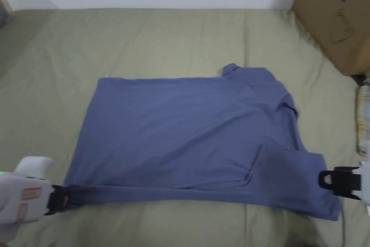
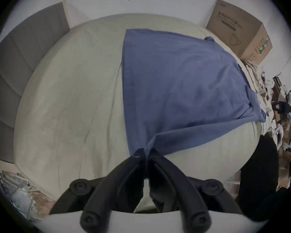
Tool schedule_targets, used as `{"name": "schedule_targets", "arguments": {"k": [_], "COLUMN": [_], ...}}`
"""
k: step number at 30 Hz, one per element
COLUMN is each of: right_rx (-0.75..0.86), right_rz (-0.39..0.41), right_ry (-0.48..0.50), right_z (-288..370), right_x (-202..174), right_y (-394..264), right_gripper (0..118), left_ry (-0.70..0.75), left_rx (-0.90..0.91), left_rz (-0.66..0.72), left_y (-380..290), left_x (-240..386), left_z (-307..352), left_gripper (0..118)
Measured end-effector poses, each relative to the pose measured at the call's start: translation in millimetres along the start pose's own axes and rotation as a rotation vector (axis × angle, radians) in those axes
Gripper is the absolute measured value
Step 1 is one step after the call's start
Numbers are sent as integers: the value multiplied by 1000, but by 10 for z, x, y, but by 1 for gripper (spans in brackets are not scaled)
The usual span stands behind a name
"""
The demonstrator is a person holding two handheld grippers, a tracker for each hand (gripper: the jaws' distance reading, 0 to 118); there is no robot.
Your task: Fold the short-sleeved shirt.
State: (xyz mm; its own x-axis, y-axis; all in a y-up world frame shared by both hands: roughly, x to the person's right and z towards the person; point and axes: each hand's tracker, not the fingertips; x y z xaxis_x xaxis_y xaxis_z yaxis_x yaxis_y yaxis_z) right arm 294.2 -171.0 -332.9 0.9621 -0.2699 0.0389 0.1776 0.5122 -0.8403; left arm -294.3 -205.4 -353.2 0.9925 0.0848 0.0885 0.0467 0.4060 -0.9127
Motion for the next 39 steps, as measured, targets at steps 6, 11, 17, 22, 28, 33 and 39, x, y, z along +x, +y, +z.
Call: {"name": "schedule_targets", "arguments": {"k": [6,11,17,22,28,33,39], "right_rx": [-152,-264,-250,-199,-128,-122,-242], "right_rz": [125,220,197,137,83,20,-30], "right_ry": [-133,-203,-100,-56,15,43,-20], "right_z": [-371,-778,-627,-433,-189,-487,-1474], "right_x": [184,295,193,254,194,64,49], "right_y": [-37,-53,-76,59,711,1576,2248], "right_gripper": [117,109,8,7,7,7,7], "left_ry": [4,-20,5,8,-22,8,40], "left_rx": [116,134,122,156,236,259,188], "left_rz": [11,39,31,52,84,111,126], "left_y": [1,47,28,32,539,1303,1946], "left_x": [75,97,117,105,48,-72,-188], "left_z": [302,390,348,358,451,91,-678], "left_gripper": [1,1,1,1,1,1,1]}}
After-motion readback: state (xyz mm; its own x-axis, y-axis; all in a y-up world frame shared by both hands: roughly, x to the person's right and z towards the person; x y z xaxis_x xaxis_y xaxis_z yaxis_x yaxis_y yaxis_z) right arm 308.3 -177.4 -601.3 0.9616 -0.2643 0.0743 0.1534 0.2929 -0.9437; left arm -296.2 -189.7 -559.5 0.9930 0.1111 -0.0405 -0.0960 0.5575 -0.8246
